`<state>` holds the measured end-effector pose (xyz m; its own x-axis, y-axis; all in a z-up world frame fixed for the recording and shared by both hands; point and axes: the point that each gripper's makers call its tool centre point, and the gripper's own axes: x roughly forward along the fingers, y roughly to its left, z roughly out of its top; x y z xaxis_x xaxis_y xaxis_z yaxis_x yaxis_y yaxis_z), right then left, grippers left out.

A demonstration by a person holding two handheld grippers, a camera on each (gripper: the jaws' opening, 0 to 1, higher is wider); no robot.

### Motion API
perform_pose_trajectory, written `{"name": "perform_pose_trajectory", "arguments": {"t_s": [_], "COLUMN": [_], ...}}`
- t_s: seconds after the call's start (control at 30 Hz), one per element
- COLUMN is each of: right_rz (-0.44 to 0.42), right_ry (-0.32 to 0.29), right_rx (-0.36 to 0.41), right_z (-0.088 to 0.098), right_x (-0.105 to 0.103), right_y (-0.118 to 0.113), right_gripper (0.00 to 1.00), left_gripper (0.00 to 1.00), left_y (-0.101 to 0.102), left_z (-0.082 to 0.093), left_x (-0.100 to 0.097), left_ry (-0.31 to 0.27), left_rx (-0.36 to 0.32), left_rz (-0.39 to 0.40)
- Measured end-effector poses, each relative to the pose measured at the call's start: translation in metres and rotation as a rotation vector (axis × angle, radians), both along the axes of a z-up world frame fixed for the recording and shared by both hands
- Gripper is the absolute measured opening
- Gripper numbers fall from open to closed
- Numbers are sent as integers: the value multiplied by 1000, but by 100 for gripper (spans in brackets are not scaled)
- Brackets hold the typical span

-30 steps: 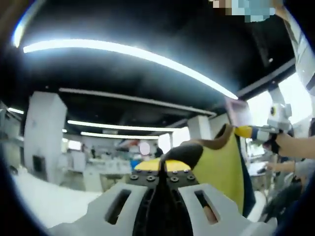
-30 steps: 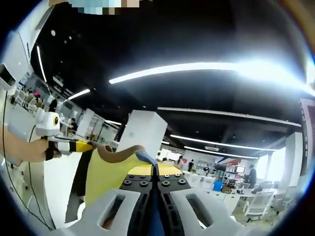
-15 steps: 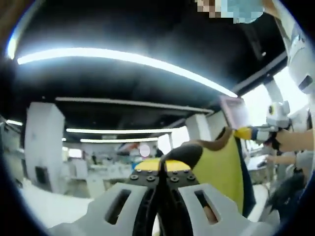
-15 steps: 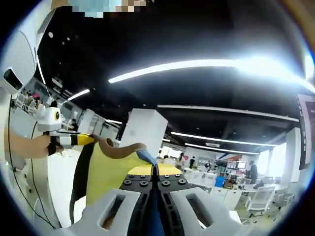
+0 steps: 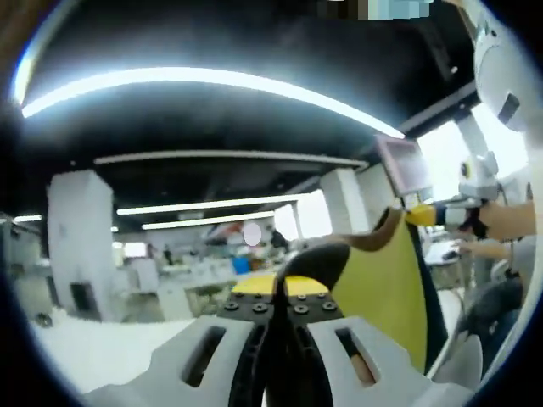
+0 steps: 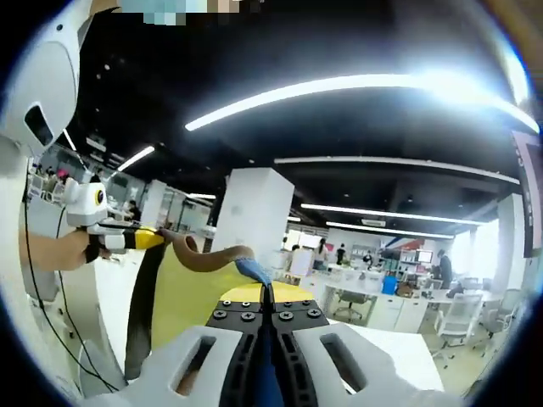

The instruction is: Fold the garment on the visible template until the final outline fits inside the template.

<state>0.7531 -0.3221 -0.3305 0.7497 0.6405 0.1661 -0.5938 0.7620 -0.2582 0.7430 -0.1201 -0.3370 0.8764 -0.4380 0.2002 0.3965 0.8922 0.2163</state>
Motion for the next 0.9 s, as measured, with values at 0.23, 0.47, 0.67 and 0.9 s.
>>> {"name": "perform_pose_trajectory", "arguments": {"t_s": [0.23,0.47,0.67,0.9], "right_rz": [-10,-23,-29,-24], "right_ry": [83,146,186,221], "right_rx": [-3,13,36,44], "right_z": [-33,-61,-82,-96], "right_x": [24,55,88,107], "right_y": [4,2,-4,-2], "right_gripper": [1,1,1,1], "left_gripper": [0,0,0,0], "left_y": [3,5,4,7], "left_z": [-45,-69,-85,-99], "left_x": [23,53,81,107], "left_ry": [89,122,155,195], "left_rx": [87,111,113,75], "left_rz": [42,50,47,49]}}
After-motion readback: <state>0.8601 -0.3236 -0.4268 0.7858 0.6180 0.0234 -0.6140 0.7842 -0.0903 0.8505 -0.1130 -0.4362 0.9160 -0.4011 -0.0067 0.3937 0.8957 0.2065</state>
